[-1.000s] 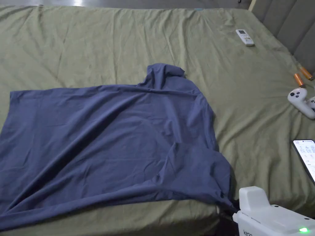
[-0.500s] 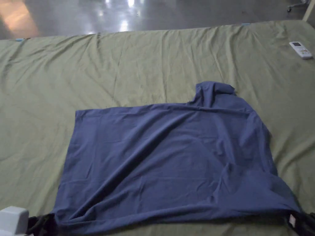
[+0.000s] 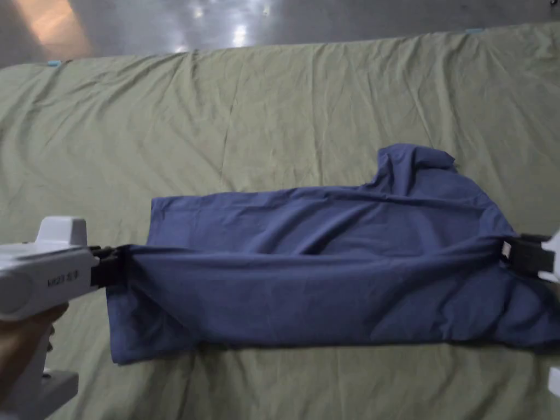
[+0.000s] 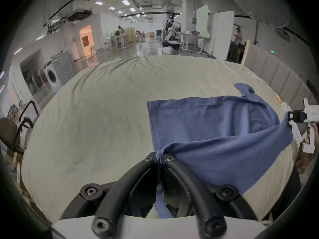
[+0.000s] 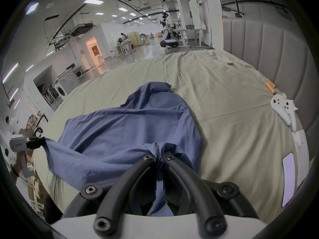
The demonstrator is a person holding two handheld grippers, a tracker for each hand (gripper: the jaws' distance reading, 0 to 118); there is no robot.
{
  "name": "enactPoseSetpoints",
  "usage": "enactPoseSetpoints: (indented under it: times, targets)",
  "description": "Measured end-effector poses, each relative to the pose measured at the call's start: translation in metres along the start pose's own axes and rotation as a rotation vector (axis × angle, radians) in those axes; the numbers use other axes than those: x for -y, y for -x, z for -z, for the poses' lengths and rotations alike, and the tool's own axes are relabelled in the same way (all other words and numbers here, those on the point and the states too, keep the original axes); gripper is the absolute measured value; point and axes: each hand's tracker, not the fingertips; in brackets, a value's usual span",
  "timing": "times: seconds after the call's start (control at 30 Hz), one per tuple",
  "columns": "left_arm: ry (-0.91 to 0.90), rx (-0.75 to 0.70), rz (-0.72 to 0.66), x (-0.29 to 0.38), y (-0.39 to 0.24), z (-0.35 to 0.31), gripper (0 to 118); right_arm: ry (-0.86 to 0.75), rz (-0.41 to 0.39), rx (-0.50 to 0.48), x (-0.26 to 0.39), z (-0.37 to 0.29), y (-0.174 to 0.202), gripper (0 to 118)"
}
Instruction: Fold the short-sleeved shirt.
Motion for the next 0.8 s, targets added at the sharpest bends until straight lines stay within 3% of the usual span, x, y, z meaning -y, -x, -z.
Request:
enactPoseSetpoints:
  times: [0.13,0.17,0.2,0.23,0.27,0.3,0.43,0.63,0.8]
  targets:
    - [0.069,-0.002,-0.088,-0.009,0.002,0.037,7,0.084,0.123,0.025,-0.007,0.057,-0.015,8]
    - [0.099,0.003,-0.101,-0.008,0.002,0.044,14,0.109,0.14,0.055,-0.006,0.066,-0.016,22]
    - [0.1,-0.014,-0.096,-0.007,0.001,0.048,29,0.122,0.136,0.083,-0.004,0.073,-0.017,46]
    - [0.099,-0.024,-0.086,-0.005,0.0,0.049,52,0.13,0.123,0.09,-0.001,0.074,-0.019,70]
    - [0.088,-0.03,-0.077,-0.003,-0.001,0.044,80,0.129,0.114,0.082,-0.001,0.072,-0.022,82]
    - [0.065,-0.026,-0.071,-0.003,0.0,0.035,88,0.122,0.086,0.07,-0.004,0.065,-0.024,78]
    - [-0.131,-0.026,-0.009,-0.014,-0.002,-0.043,87,-0.026,-0.062,0.105,-0.022,0.003,-0.026,75]
    - [-0.507,0.018,0.011,-0.001,-0.025,-0.204,87,-0.419,-0.075,0.066,-0.003,-0.155,0.004,77]
    - [-0.753,-0.132,0.029,0.039,-0.074,-0.274,86,-0.554,-0.127,0.083,0.044,-0.227,0.042,78]
